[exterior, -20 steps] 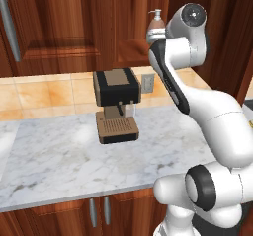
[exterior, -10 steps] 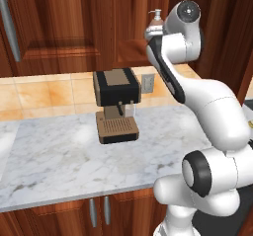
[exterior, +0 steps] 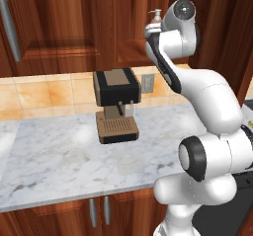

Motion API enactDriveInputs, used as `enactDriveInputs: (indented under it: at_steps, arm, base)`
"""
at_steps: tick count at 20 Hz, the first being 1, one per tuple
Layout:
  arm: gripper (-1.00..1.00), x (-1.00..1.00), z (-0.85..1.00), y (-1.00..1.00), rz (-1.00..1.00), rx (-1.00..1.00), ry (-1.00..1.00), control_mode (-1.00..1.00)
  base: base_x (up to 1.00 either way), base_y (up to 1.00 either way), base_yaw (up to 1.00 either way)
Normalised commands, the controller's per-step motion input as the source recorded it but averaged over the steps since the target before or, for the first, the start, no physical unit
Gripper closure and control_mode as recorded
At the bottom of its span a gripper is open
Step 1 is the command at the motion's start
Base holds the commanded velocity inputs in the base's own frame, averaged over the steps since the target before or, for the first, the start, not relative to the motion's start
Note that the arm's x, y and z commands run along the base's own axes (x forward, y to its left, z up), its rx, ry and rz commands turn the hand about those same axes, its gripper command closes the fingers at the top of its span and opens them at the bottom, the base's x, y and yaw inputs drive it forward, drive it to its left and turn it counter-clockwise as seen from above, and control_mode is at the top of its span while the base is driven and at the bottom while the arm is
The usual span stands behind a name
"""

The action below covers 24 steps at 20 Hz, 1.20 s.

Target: Locate and retrieve the dish brush and soap dispenser from the cabinet. Place them next to the sink.

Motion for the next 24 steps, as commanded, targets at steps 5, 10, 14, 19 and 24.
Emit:
enactDriveInputs:
  at_steps: [5,10,14,19,24]
  arm:
    - [-1.00,0.32,0.01,-0.05,0.00,0.00,0.03,-1.00]
    - [-1.00,0.33,0.00,-0.04,0.00,-0.01,0.05,-1.00]
    - [-1.00,0.34,0.00,-0.01,0.00,0.00,0.02,-1.00]
    - [-1.00,0.17,-0.01,0.00,0.00,0.00,0.00,-1.00]
    - [-1.00,0.12,-0.05,0.00,0.00,0.00,0.00,-1.00]
  base:
    - [0.00,0.00,0.00]
    - [0.00,0.00,0.00]
    - [0.00,0.00,0.00]
    - [0.00,0.00,0.00]
    - [0.00,0.00,0.00]
